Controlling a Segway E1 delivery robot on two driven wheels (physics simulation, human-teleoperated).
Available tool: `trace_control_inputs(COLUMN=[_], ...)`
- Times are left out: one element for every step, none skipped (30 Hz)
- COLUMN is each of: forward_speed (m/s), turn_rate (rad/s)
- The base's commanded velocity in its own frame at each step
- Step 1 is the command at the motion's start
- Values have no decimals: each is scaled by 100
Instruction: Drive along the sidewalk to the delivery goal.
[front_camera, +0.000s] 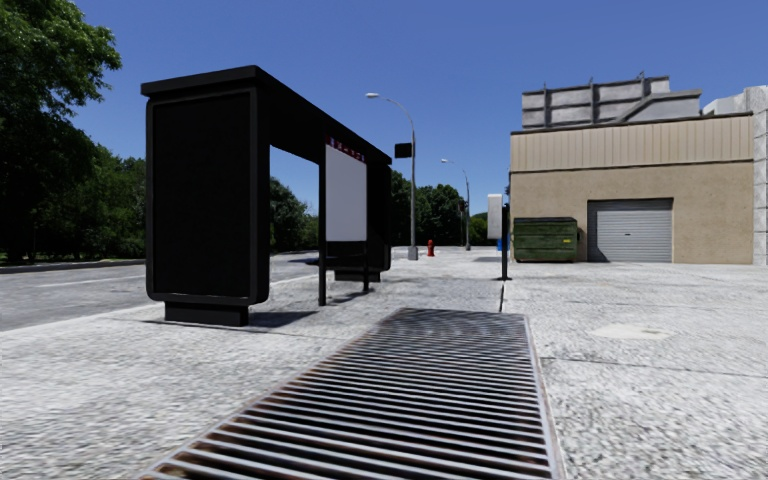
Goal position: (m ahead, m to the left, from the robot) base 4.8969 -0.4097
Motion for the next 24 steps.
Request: trace_control_inputs(forward_speed=[200, 200, 200, 200, 200, 200, 200, 200, 200, 200, 200, 200, 200, 200, 200, 196, 192, 190, 190, 190, 190, 190, 190, 190], turn_rate=[0, 0, 0, 0, 0, 0, 0, 0, 0, 0, 0, 0, 0, 0, -8, -11, -11, -12, -12, -12, -12, -12, -12, -11])
